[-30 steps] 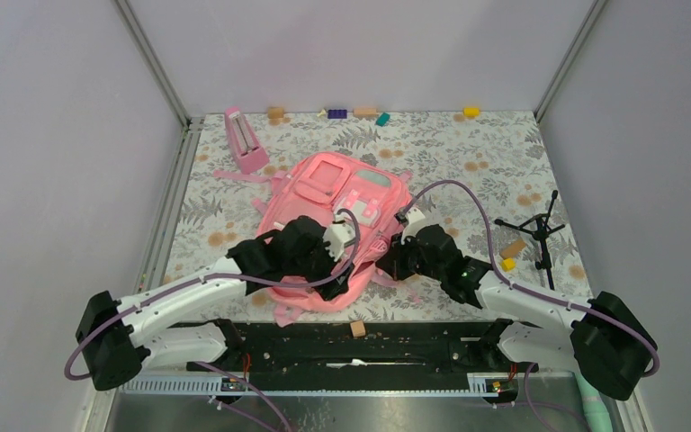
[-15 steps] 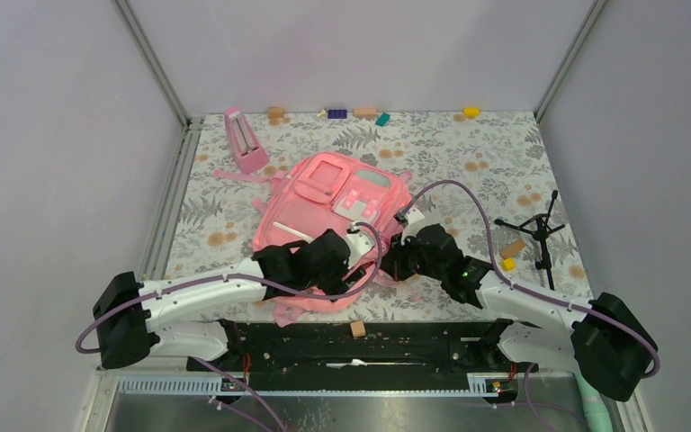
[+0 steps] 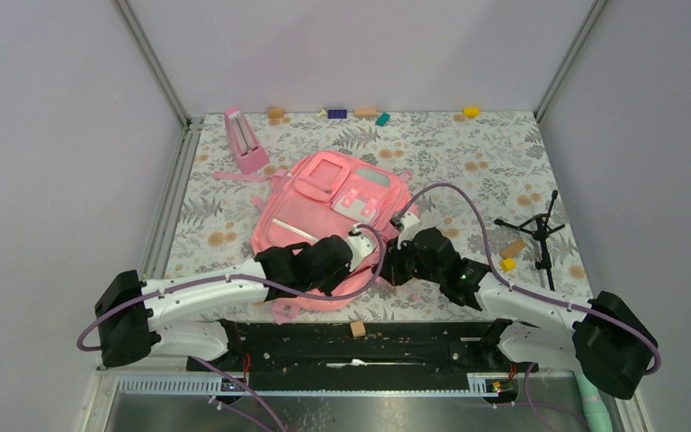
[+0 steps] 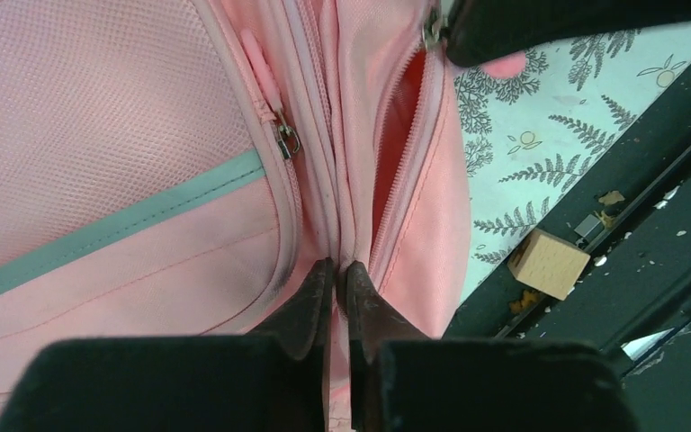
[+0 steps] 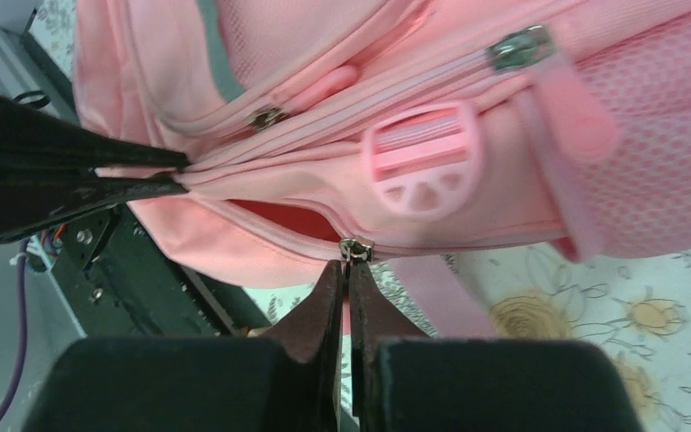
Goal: Pack the student bag
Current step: Zip the student bag at the center of the board.
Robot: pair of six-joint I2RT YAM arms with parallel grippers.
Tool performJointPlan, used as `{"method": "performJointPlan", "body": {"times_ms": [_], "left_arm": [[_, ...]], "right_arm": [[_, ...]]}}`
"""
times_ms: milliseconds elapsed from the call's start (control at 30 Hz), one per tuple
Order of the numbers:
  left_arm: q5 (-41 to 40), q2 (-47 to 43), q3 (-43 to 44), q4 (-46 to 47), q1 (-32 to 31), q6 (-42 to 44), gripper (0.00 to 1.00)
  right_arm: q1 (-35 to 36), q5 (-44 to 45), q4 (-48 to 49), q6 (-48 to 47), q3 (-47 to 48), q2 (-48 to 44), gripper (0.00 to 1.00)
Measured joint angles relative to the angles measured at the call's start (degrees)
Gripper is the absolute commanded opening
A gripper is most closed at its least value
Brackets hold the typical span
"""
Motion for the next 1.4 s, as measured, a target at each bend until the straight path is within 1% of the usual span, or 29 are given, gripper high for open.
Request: {"method": "performJointPlan", "body": {"times_ms": [133, 300, 467, 600, 767, 900, 1000, 1133, 1233, 1267, 1400], "left_arm": [[1.7, 0.0, -0.1, 0.8, 0.4, -0.9, 0.0], [3.5, 0.2, -0.2, 2.2, 0.6, -2.4, 0.0], [5.1, 0.3, -0.8, 6.0, 0.9, -5.1, 0.0], [5.9, 1.2, -1.4, 12.3, 1.1, -8.3, 0.0], [8.1, 4.3, -1.4, 22.1, 2.0, -11.6, 0.0], [12.0, 8.9, -0.3, 28.2, 3.2, -13.3, 0.0], [15.0, 12.4, 0.7, 32.4, 4.2, -14.1, 0.0], [17.1, 14.6, 1.0, 38.1, 5.4, -14.4, 0.0], [18.4, 15.3, 1.0, 39.5, 5.9, -14.3, 0.0], [18.8, 15.4, 1.0, 39.6, 6.0, -14.2, 0.01], [19.5, 15.4, 1.0, 40.2, 6.2, -13.0, 0.27]], "right_arm": [[4.2, 2.1, 0.8, 1.8, 0.0, 0.4, 0.0], [9.0, 5.1, 4.2, 4.9, -0.1, 2.5, 0.0], [11.1, 8.4, 5.8, 7.1, -0.7, 2.8, 0.0], [11.6, 11.1, 5.7, 7.7, -1.9, 1.3, 0.0], [11.5, 16.5, -1.0, 4.5, -2.4, -5.9, 0.0], [10.5, 18.1, -7.5, 0.3, -2.4, -10.1, 0.0], [9.4, 17.1, -10.9, -2.1, -2.4, -12.2, 0.0], [9.4, 7.4, -11.5, -3.7, -2.3, -13.1, 0.0], [9.4, 3.2, -11.0, -3.9, -2.3, -12.5, 0.0], [9.4, 2.8, -10.7, -3.8, -2.3, -12.4, 0.0], [9.4, 3.6, -10.8, -3.4, -2.4, -13.2, 0.0]]}}
